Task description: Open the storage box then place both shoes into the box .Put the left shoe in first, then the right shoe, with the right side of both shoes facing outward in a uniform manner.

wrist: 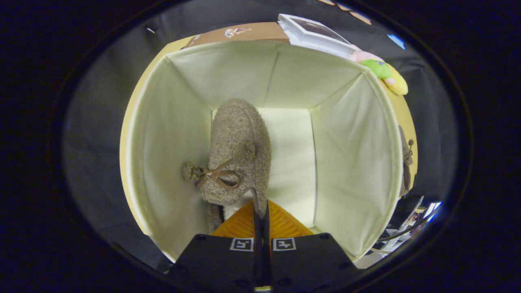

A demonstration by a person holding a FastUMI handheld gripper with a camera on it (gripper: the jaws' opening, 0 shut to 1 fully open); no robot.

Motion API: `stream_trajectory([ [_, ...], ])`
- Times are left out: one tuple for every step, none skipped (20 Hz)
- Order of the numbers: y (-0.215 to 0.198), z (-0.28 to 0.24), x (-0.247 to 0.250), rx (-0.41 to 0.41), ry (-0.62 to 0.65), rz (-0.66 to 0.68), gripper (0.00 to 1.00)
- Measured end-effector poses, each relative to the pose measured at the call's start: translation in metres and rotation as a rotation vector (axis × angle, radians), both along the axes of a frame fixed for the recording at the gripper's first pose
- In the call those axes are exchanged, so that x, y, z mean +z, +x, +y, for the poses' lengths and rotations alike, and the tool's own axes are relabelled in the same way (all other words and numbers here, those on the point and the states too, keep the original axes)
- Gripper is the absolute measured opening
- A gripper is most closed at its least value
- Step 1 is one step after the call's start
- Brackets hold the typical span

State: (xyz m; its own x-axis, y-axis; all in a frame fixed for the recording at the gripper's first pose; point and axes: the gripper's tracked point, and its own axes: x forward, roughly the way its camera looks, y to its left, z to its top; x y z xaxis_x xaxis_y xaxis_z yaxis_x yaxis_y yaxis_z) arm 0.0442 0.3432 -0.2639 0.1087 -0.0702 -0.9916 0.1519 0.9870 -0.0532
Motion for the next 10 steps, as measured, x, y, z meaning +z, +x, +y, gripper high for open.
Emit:
stream_trajectory([
  [0.000,-0.003,-0.003,0.009,-0.006,0.006,0.03],
  [0.000,-0.005,-0.005,0.013,-0.008,0.008,0.04],
  [0.000,-0.006,-0.006,0.017,-0.009,0.009,0.03],
  [0.001,-0.008,-0.005,0.018,-0.008,0.010,0.04],
  [-0.001,-0.008,-0.006,0.017,-0.007,0.018,0.05],
  [-0.003,-0.007,-0.006,0.020,0.009,0.025,0.25],
  [-0.004,-0.004,-0.004,0.020,0.034,0.030,0.44],
  [-0.007,-0.002,-0.001,0.018,0.054,0.029,0.64],
  [-0.009,-0.004,0.002,0.024,0.059,0.024,0.84],
  [-0.011,-0.004,0.008,0.026,0.087,0.016,1.00],
])
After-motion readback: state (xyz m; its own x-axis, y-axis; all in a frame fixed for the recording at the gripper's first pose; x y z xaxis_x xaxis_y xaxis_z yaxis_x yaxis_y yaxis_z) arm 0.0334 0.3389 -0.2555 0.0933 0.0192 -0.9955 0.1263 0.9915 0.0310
